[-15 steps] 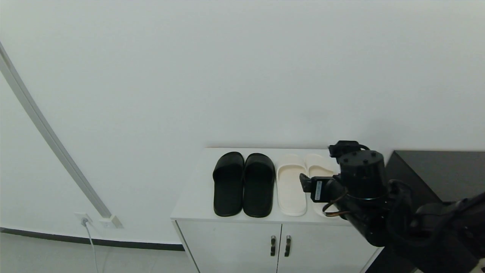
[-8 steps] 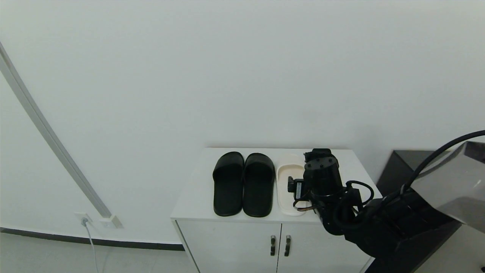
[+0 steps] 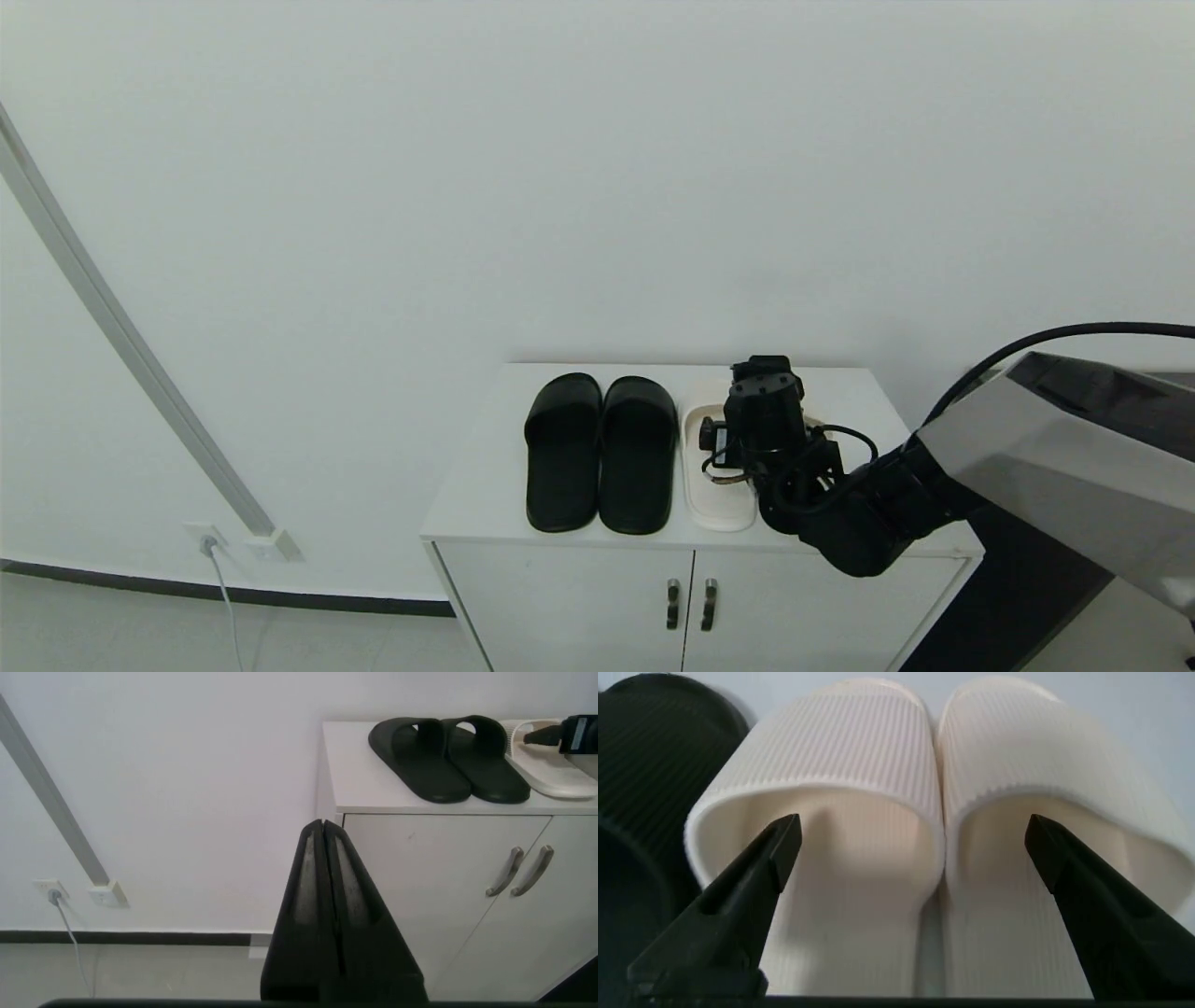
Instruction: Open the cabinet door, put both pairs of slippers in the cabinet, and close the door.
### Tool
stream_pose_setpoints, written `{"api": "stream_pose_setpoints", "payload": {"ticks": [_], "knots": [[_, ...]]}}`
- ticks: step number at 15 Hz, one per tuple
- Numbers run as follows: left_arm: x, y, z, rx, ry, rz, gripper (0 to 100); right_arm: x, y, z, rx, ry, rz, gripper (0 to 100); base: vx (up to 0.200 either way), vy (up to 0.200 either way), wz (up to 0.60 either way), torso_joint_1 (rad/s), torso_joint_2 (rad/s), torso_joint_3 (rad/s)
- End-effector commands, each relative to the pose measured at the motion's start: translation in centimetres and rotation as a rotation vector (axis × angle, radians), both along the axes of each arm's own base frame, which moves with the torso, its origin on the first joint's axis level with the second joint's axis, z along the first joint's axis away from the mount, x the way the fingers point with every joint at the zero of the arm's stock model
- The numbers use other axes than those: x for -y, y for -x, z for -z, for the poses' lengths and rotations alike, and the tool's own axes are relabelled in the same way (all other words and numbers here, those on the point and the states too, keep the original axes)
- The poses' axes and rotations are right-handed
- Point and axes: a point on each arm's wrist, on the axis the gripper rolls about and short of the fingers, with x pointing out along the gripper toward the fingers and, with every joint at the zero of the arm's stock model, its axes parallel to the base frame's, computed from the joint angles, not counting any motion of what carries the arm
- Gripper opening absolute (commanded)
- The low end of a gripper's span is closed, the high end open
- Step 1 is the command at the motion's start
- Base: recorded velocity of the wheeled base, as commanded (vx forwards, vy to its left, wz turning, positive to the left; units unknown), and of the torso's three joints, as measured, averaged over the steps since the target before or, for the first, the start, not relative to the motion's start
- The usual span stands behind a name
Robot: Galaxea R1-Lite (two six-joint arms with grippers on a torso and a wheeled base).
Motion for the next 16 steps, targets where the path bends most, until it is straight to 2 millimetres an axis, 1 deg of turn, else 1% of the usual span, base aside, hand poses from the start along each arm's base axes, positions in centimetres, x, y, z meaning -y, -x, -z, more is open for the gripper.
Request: {"api": "stream_pose_setpoints", "payload": {"ticks": [1,2,3,10,12,13,15,16], "knots": [[0.0,0.0,0.0,-0.001,0.001,0.000,0,0.2,-0.8,0.6,-0.006,-0.003,-0.003,100,0.000,0.000,0.00,0.000,0.00,0.000],[0.0,0.0,0.0,-0.001,0.001,0.000,0,0.3,-0.9,0.6,-0.009,-0.007,-0.012,100,0.000,0.000,0.00,0.000,0.00,0.000],[0.0,0.0,0.0,-0.001,0.001,0.000,0,0.3,-0.9,0.6,-0.008,-0.008,-0.013,0,0.000,0.000,0.00,0.000,0.00,0.000],[0.0,0.0,0.0,-0.001,0.001,0.000,0,0.5,-0.8,0.5,-0.004,-0.009,-0.009,0,0.000,0.000,0.00,0.000,0.00,0.000],[0.0,0.0,0.0,-0.001,0.002,0.000,0,0.8,-0.6,-0.8,0.025,-0.008,-0.011,0,0.000,0.000,0.00,0.000,0.00,0.000],[0.0,0.0,0.0,-0.001,0.002,0.000,0,1.3,-0.3,-1.9,0.045,-0.006,-0.011,0,0.000,0.000,0.00,0.000,0.00,0.000],[0.0,0.0,0.0,-0.001,0.002,-0.002,0,2.6,1.3,-5.2,0.091,-0.020,-0.037,0,0.000,0.000,0.00,0.000,0.00,0.000],[0.0,0.0,0.0,-0.001,0.002,-0.002,0,3.4,2.6,-6.7,0.101,-0.034,-0.078,0,0.000,0.000,0.00,0.000,0.00,0.000]]}}
